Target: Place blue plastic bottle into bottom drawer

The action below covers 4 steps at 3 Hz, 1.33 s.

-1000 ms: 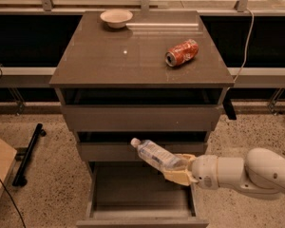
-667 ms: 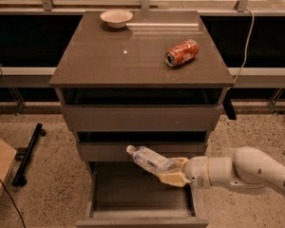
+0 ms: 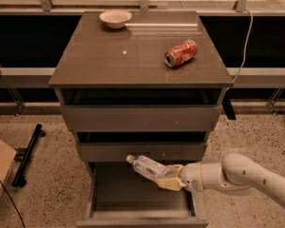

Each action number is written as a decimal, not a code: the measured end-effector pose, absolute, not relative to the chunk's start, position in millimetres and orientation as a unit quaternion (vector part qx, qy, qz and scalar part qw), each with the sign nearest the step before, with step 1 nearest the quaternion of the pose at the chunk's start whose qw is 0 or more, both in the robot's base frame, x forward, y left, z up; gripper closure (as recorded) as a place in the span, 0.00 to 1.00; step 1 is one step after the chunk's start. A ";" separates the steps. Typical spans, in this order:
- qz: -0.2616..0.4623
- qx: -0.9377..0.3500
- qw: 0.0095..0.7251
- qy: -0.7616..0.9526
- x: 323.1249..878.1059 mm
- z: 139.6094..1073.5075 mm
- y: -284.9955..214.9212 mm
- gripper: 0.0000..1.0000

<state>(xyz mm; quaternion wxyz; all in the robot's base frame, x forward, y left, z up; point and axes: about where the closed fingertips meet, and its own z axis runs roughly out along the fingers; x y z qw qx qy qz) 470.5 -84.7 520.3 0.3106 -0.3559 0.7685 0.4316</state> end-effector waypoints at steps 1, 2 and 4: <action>0.454 -0.343 0.299 0.766 474.6 479.8 -85.9 1.00; 0.474 -0.319 0.285 0.770 476.2 437.4 -95.1 1.00; 0.493 -0.295 0.274 0.771 479.9 393.3 -104.8 1.00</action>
Offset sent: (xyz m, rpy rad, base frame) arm 0.0079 -0.0288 -0.1406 0.1103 0.1830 -0.0441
